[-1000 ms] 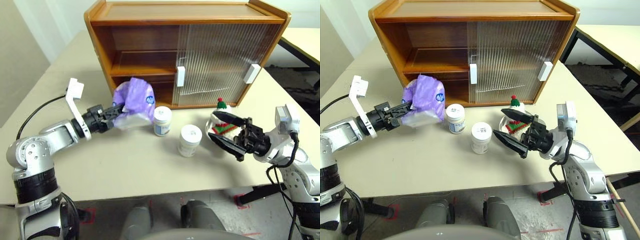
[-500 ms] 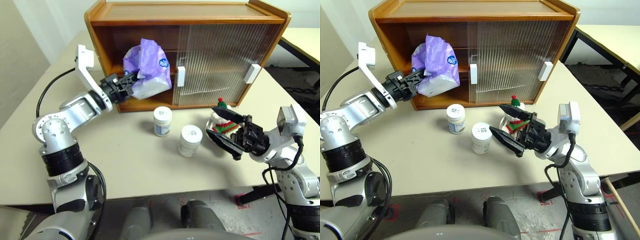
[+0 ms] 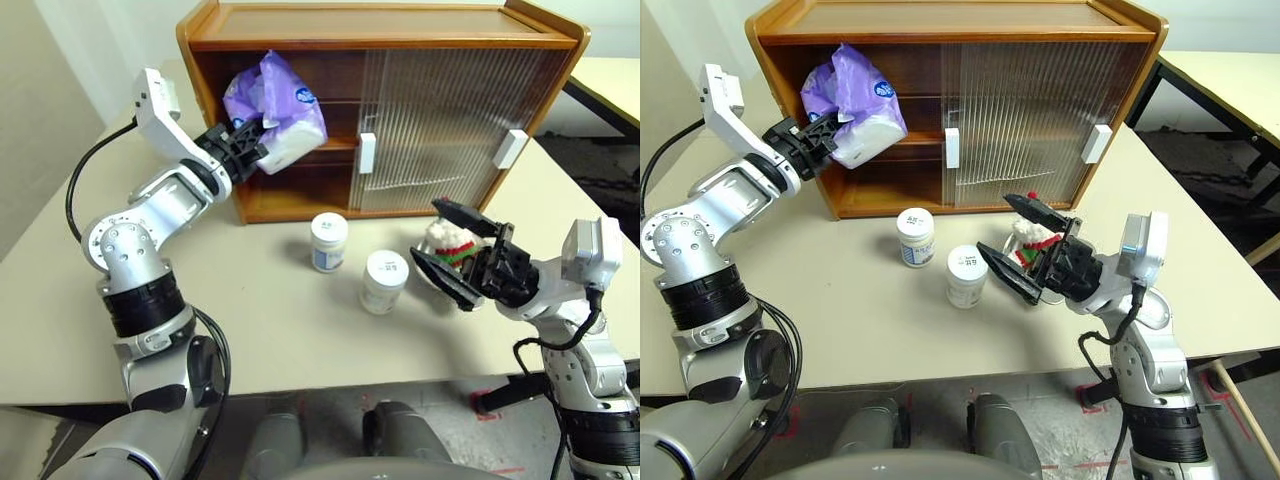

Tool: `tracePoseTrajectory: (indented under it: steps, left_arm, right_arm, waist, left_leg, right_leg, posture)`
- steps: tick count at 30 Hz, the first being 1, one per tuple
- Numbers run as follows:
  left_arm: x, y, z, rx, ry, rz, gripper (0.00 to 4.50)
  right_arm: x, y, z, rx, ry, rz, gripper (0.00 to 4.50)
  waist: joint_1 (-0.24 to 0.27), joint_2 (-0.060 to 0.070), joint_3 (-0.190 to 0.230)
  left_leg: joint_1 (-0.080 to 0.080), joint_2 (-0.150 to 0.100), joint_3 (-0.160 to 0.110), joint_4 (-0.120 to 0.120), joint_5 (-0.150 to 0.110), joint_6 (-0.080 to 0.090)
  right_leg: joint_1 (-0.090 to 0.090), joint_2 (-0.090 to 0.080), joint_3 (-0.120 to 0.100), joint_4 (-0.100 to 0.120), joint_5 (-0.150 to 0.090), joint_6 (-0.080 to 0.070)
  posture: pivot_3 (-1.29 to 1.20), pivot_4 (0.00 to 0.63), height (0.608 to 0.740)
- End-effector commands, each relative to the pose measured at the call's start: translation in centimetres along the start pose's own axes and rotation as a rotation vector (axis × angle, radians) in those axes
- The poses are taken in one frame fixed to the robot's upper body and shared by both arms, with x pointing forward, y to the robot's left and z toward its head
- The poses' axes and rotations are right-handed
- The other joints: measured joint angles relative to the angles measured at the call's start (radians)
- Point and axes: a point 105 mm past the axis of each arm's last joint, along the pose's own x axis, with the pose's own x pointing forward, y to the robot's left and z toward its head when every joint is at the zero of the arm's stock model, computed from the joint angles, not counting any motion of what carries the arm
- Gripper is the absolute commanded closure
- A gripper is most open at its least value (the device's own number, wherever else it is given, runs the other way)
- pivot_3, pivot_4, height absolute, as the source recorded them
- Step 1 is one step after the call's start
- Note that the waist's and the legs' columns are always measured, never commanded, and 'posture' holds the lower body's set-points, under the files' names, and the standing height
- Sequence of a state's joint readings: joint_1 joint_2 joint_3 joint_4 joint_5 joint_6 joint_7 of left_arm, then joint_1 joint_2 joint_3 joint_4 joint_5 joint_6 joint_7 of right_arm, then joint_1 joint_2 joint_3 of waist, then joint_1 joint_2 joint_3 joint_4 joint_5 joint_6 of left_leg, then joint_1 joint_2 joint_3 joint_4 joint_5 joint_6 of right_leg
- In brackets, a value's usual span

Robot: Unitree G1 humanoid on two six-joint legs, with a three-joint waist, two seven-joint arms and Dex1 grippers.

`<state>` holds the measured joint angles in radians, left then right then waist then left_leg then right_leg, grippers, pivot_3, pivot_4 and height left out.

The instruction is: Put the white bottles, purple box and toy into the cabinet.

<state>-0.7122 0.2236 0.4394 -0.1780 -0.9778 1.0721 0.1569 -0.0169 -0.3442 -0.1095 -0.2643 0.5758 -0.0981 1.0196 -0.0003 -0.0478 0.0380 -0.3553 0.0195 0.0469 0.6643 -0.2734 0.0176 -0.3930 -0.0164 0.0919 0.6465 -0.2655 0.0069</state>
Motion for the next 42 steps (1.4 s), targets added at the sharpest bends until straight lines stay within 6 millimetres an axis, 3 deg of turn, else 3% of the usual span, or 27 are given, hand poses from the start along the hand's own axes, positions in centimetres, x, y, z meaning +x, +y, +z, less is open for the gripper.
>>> tracePoseTrajectory:
  steps: [1,8,23,34,35,42]
  left_arm:
    - [1.3,-0.6,-0.3,-0.007,-0.015,0.019,4.34]
    - [2.7,-1.3,-1.7,-0.067,-0.010,0.057,4.34]
    - [5.6,-1.0,-2.1,-0.120,-0.048,0.166,4.34]
    - [5.6,-2.0,-2.4,-0.118,-0.029,0.120,0.22]
    - [5.5,-2.0,-2.5,-0.113,-0.026,0.115,0.03]
    - [3.5,-2.5,-3.8,0.027,0.063,0.034,0.03]
  right_arm:
    - [0.4,0.7,-0.5,0.016,-0.003,0.003,0.00]
    - [0.7,0.4,-0.2,-0.020,-0.017,-0.019,0.00]
    - [1.7,-0.1,0.6,-0.071,-0.039,-0.080,0.00]
    - [2.2,0.2,0.4,-0.043,-0.035,-0.057,0.00]
    - [2.2,0.2,0.3,-0.041,-0.033,-0.055,0.00]
    - [1.8,0.1,0.0,-0.026,-0.031,-0.045,0.00]
  waist:
    - [0.005,0.000,0.000]
    - [0.015,0.000,0.000]
    - [0.016,0.000,0.000]
    - [0.016,0.000,0.000]
    - [0.016,0.000,0.000]
    - [0.014,0.000,0.000]
  left_leg:
    - [0.000,0.000,0.000,0.000,0.000,0.000]
    - [0.000,-0.002,0.000,0.000,0.000,0.001]
    - [-0.001,-0.004,-0.003,0.000,0.001,0.002]
    - [-0.001,-0.004,-0.004,0.000,0.001,0.002]
    - [-0.001,-0.004,-0.004,0.000,0.001,0.003]
    - [-0.001,-0.004,-0.004,0.000,0.002,0.003]
  right_leg:
    - [0.000,0.000,0.000,0.000,0.000,0.000]
    - [0.000,0.000,0.001,0.000,0.000,0.000]
    - [0.001,0.000,0.000,-0.001,-0.001,0.003]
    - [0.001,0.000,0.000,-0.002,-0.001,0.003]
    - [0.001,0.000,0.000,-0.002,-0.001,0.003]
    - [0.001,0.000,0.000,-0.001,-0.001,0.003]
  posture:
    - [0.08,0.000,0.740]
    - [0.07,0.000,0.740]
    - [0.07,0.000,0.740]
    - [0.07,0.000,0.740]
    - [0.07,0.000,0.740]
    - [0.09,0.000,0.740]
